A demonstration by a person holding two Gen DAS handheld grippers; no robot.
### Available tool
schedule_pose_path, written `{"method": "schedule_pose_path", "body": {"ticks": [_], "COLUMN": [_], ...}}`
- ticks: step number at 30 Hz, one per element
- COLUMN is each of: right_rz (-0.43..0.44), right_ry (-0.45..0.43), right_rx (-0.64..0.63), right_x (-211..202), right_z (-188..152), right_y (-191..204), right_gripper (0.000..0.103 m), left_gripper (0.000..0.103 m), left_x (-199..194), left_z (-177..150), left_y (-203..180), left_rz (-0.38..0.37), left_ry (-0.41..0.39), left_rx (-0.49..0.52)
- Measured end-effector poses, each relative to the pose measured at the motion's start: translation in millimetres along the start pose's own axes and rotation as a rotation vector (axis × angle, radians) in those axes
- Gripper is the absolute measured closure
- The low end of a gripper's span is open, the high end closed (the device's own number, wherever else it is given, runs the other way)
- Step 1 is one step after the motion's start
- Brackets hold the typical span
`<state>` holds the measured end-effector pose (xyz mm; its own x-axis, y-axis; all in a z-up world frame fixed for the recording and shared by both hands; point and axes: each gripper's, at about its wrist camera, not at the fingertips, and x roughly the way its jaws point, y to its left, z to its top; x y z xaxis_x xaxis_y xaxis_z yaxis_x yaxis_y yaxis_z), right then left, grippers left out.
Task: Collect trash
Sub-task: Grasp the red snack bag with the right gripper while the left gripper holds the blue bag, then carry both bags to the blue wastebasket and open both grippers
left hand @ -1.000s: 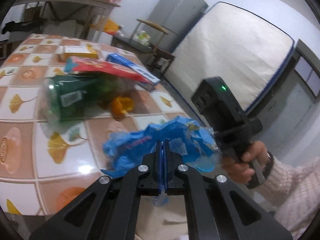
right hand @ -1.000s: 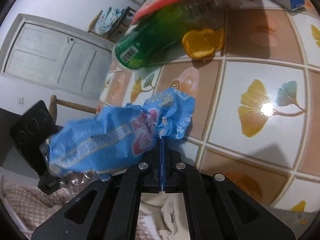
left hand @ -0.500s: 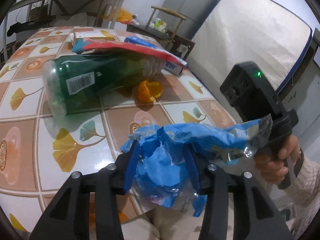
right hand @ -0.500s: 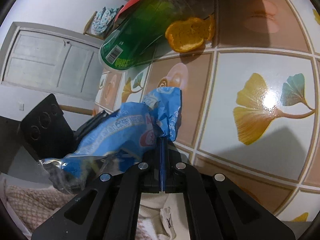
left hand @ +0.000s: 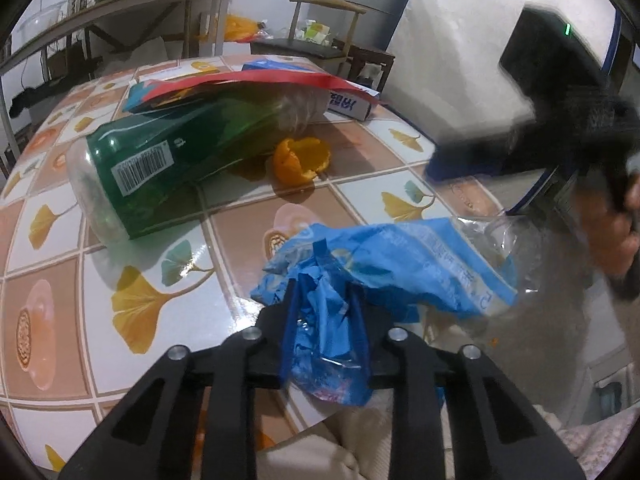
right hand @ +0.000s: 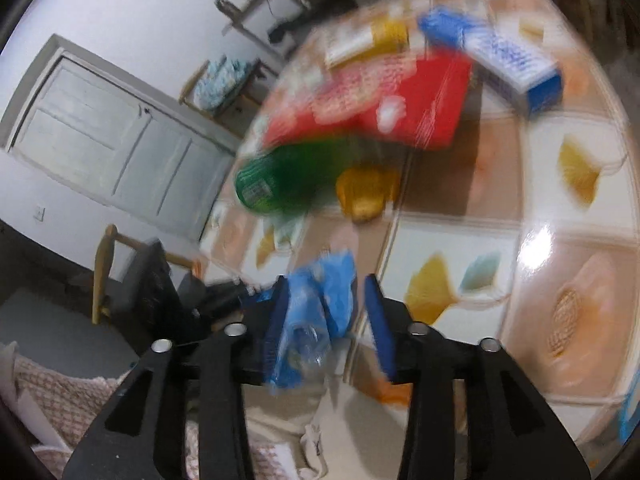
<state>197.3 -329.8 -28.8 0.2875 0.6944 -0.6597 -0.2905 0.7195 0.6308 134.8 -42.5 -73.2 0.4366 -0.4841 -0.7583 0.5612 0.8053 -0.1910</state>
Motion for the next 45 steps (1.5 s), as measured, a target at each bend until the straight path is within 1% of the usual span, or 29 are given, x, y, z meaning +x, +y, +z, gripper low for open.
{"method": "schedule_pose_path", "body": {"ticks": [1, 2, 3, 5, 6, 8, 12, 14, 17, 18, 21, 23, 24, 26, 29, 31, 32, 33, 38, 42, 45], "right_rz": [-0.003, -0.003, 0.006, 0.039, 0.063, 0.098, 0.107, 0.138, 0.152, 0.162, 0.173, 0.176, 0.186, 0.219, 0.269, 0.317, 0.355, 0.377, 0.562, 0.646, 0.681], "right_ry": [-0.022, -0.063, -0.094, -0.144, -0.165, -0.171, -0.160, -0.170, -0.193, -0.206, -0.227, -0.249, -0.256, -0.273, -0.293, -0.314, -0.327, -0.336, -0.408, -0.440, -0.472], "right_rx": [-0.008, -0.008, 0.007, 0.058, 0.104, 0.197, 0.348, 0.426, 0.472, 0.490, 0.522, 0.540, 0.556, 0.580, 0.592, 0.597, 0.599, 0.603, 0.613, 0.582, 0.550], "right_x": [-3.9, -12.4, -15.9, -15.3, -13.5, -1.1, 26.8, 35.2, 39.6, 42.8, 47.0, 47.9, 48.8, 50.7, 45.9, 41.6, 39.2, 37.9, 24.5, 8.8, -5.2], "right_z": [3.4, 9.6, 13.7, 24.6, 29.8, 37.8, 46.8, 48.0, 50.3, 52.0, 55.4, 54.6, 53.4, 51.3, 46.9, 45.0, 44.3, 44.3, 43.5, 46.2, 48.9], "right_y": [2.2, 3.7, 3.4, -0.8, -6.2, -16.5, -33.0, -44.8, -51.8, -54.0, -60.3, -62.0, -64.1, -67.6, -68.7, -67.2, -66.8, -67.1, -64.6, -55.5, -48.2], "right_gripper": [0.052, 0.046, 0.041, 0.030, 0.028, 0.027, 0.027, 0.027, 0.027, 0.029, 0.038, 0.053, 0.058, 0.077, 0.094, 0.098, 0.101, 0.101, 0.103, 0.103, 0.103], "left_gripper": [0.083, 0.084, 0.086, 0.089, 0.091, 0.092, 0.094, 0.094, 0.095, 0.095, 0.095, 0.095, 0.096, 0.096, 0.096, 0.097, 0.097, 0.097, 0.098, 0.098, 0.098], "left_x": [0.4, 0.8, 0.5, 0.7, 1.1, 0.4, -3.2, -4.7, -6.6, -7.1, -8.0, -8.5, -8.4, -9.3, -11.8, -13.1, -14.4, -15.2, -22.6, -32.7, -42.9], "left_z": [-0.5, -1.2, -1.4, -1.7, -0.8, -0.8, -2.2, -2.9, -4.0, -4.7, -6.1, -6.4, -5.8, -6.7, -8.5, -8.9, -9.2, -9.4, -9.2, -5.3, -0.5], "left_y": [-0.8, -0.9, -0.8, 1.7, 2.6, 7.1, 16.9, 20.2, 25.6, 25.8, 26.2, 26.4, 27.1, 28.5, 31.5, 33.5, 34.2, 34.6, 35.7, 32.0, 26.3], "left_rz": [0.010, 0.017, 0.020, 0.025, 0.027, 0.038, 0.064, 0.071, 0.074, 0.074, 0.075, 0.074, 0.075, 0.078, 0.081, 0.083, 0.086, 0.087, 0.098, 0.105, 0.109], "left_ry": [-0.002, -0.005, -0.006, -0.012, -0.013, -0.020, -0.037, -0.043, -0.053, -0.056, -0.062, -0.065, -0.067, -0.072, -0.078, -0.081, -0.083, -0.084, -0.101, -0.135, -0.166], "left_rx": [0.008, 0.012, 0.011, -0.006, -0.015, -0.040, -0.068, -0.077, -0.095, -0.099, -0.107, -0.114, -0.118, -0.127, -0.142, -0.150, -0.155, -0.158, -0.176, -0.182, -0.175]}}
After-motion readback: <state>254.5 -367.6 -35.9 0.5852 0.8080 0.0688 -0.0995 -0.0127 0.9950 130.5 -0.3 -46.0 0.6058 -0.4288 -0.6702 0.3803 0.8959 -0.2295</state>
